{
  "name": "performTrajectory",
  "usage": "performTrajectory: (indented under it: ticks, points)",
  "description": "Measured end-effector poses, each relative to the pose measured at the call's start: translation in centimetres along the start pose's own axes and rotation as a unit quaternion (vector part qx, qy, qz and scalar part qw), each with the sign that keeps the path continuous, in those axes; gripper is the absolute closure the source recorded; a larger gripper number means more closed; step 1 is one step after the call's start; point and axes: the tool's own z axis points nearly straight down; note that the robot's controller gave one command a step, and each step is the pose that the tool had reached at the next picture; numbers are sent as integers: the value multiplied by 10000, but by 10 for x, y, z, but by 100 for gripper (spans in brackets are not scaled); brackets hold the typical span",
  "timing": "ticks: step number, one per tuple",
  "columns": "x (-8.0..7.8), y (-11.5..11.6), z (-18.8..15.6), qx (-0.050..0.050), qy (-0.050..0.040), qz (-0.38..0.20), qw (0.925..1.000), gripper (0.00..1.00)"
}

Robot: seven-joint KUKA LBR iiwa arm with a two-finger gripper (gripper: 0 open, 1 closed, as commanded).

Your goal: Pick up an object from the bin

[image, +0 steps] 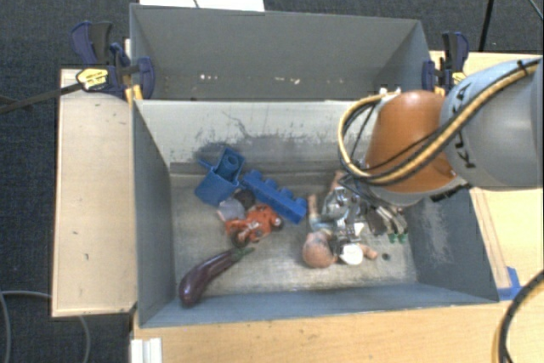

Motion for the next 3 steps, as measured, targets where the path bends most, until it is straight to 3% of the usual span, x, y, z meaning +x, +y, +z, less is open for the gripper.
performTrajectory:
  ticks: [3]
  points:
    - [0, 0, 0, -1, 0, 3, 10000, 100]
